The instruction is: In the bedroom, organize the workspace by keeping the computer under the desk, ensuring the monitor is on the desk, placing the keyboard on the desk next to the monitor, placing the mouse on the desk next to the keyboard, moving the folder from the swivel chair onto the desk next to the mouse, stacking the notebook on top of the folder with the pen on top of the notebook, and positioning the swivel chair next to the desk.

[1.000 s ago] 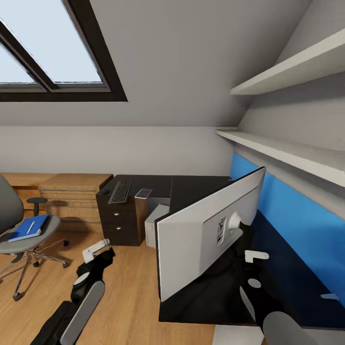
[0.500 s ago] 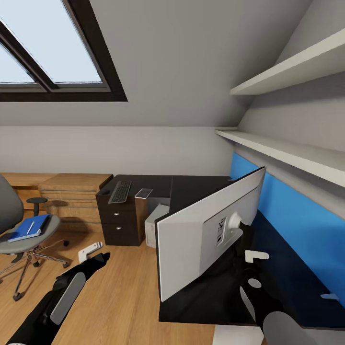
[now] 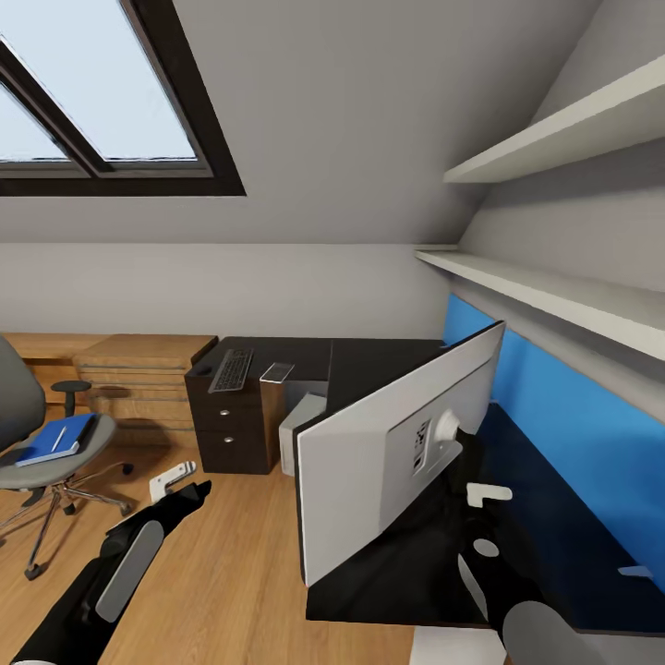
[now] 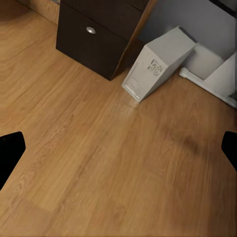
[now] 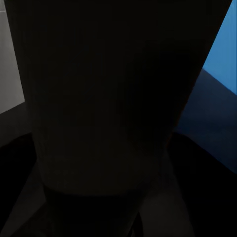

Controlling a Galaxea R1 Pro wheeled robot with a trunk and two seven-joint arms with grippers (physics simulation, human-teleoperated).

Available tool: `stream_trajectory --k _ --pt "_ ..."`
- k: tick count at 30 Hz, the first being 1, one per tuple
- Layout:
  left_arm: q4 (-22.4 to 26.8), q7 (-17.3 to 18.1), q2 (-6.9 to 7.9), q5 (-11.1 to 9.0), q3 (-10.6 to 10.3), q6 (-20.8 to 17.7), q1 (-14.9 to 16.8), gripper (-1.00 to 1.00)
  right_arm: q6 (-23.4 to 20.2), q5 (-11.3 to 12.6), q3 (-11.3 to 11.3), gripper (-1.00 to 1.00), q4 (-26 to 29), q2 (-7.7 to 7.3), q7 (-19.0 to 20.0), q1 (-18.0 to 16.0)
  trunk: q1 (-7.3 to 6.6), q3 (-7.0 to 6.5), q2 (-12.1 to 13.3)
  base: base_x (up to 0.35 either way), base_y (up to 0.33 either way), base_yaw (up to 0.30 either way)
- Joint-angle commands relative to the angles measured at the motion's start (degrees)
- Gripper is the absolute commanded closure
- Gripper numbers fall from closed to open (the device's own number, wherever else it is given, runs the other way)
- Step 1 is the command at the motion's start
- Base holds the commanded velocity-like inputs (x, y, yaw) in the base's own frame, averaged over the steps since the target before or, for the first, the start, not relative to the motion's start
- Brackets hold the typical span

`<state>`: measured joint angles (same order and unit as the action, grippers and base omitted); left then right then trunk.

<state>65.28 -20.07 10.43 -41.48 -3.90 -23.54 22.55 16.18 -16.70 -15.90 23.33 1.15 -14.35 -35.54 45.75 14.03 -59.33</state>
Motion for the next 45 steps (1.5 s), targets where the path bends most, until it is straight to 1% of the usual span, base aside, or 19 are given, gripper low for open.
stream_trajectory --k 1,3,6,15,26,28,29,45 --pt "0.4 -0.6 0.07 -0.6 0.1 0.0 0.0 -1.00 0.2 -0.5 -0.1 1.00 0.0 0.06 -0.2 -0.1 0.01 0.08 -0.1 0.000 0.000 0.000" --pt "1.1 -0.6 -0.21 -0.6 -0.3 0.0 0.0 -1.00 -0.4 -0.5 -0.2 1.00 0.4 0.16 -0.2 -0.1 0.01 0.08 -0.1 0.000 0.000 0.000" --pt "2.0 -0.6 0.11 -0.6 -0.9 0.0 0.0 -1.00 -0.8 -0.5 -0.2 1.00 0.6 0.11 -0.2 -0.1 0.01 0.08 -0.1 0.000 0.000 0.000" --pt "4.8 -0.6 0.28 -0.7 -1.1 -0.1 0.0 -1.00 -0.9 -0.5 -0.2 1.00 0.7 0.08 -0.2 -0.1 0.01 0.08 -0.1 0.000 0.000 0.000" --pt "4.9 -0.7 0.29 -0.7 -1.1 -0.1 0.0 -1.00 -0.9 -0.6 -0.2 1.00 0.7 0.08 -0.2 -0.1 0.01 0.08 -0.1 0.006 -0.008 0.000" --pt "4.9 -0.7 0.29 -0.7 -1.1 -0.1 0.0 -1.00 -0.9 -1.2 -0.2 1.00 0.7 0.08 -0.2 -0.1 0.01 0.08 -0.1 0.101 -0.105 0.000" --pt "4.9 -0.7 0.29 -0.7 -1.1 -0.1 0.0 -1.00 -0.9 -0.5 -0.2 1.00 0.7 0.08 -0.2 -0.1 0.01 0.08 -0.1 0.136 -0.135 0.000" --pt "4.9 -0.7 0.29 -0.7 -1.1 -0.1 0.0 -1.00 -0.9 -0.5 -0.2 1.00 0.7 0.08 -0.2 -0.1 0.01 0.08 -0.1 0.086 -0.079 0.000"
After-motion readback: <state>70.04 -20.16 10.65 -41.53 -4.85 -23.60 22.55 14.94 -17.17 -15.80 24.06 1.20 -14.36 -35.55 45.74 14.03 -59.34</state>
